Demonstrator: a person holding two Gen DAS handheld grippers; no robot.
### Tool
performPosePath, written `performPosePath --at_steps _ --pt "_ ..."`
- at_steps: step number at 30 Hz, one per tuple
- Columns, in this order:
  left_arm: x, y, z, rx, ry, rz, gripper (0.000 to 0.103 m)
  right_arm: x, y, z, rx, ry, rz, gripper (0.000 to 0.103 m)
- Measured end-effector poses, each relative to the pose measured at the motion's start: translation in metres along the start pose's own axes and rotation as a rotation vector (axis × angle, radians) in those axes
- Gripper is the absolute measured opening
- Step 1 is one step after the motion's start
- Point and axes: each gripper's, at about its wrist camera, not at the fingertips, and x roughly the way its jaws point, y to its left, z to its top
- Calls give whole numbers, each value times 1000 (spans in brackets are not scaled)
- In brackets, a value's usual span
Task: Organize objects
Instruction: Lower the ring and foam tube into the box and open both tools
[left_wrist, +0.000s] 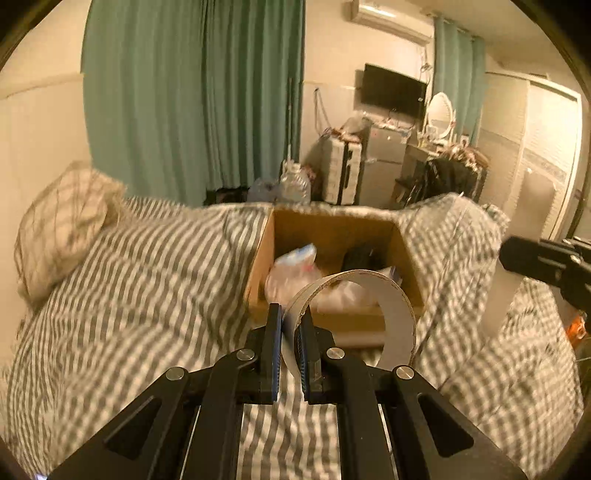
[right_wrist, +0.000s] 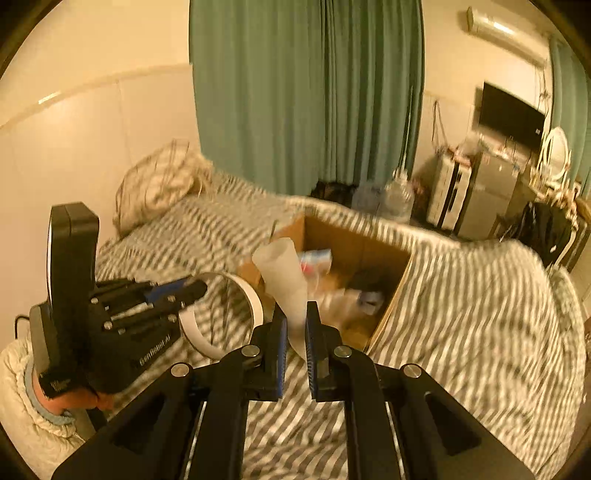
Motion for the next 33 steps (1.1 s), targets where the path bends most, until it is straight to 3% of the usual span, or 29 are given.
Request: performPosePath --at_steps 6,12,17,26,33 --pt "11 -5 64 45 -66 12 8 -1 -6 57 -17 -49 -3 8" --pt "41 4 102 28 -82 16 8 29 -16 95 -32 -37 -47 8" --pt "81 11 98 19 -35 16 8 77 -33 95 4 38 -19 8" --pt "164 16 64 -1 89 11 8 161 -52 61 21 193 -6 8" --pt "195 15 58 -11 104 -14 8 198 -71 50 48 217 -7 11"
